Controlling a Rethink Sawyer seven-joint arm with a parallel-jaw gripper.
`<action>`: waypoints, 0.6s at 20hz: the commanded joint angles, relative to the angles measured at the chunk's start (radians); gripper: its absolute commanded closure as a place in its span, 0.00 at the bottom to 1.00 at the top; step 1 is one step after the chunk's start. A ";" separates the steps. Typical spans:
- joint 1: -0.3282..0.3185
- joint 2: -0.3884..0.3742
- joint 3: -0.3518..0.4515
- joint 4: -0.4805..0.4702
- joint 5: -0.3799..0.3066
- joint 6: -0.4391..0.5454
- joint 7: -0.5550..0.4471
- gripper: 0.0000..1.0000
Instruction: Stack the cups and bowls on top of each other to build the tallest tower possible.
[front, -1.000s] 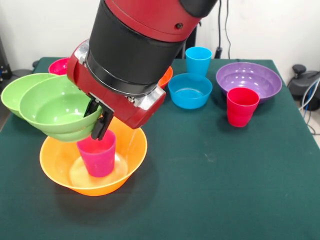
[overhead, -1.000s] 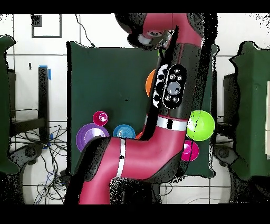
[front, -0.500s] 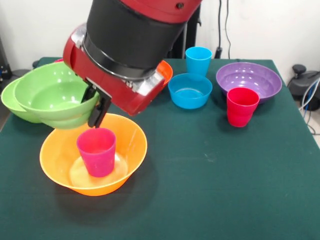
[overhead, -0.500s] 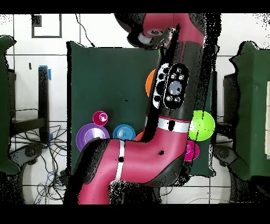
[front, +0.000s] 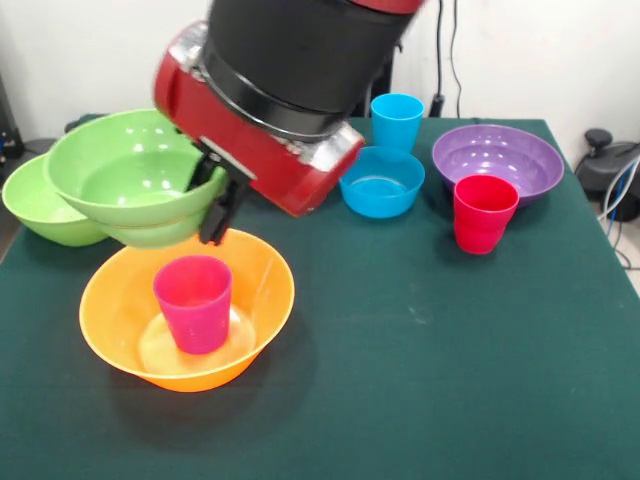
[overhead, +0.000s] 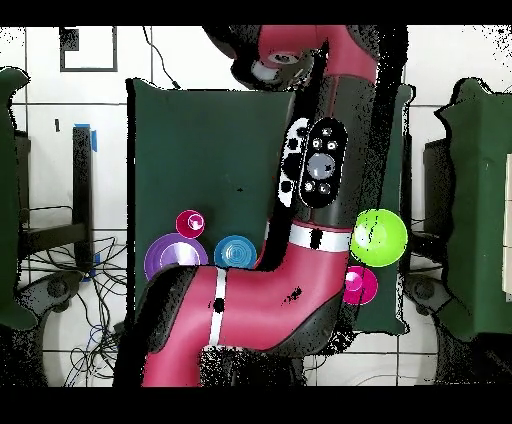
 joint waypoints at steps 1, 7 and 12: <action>0.057 0.052 0.136 0.035 -0.027 0.061 -0.023 1.00; 0.072 0.085 0.180 0.023 -0.053 0.049 0.015 1.00; 0.079 0.093 0.176 0.034 -0.062 0.029 0.009 1.00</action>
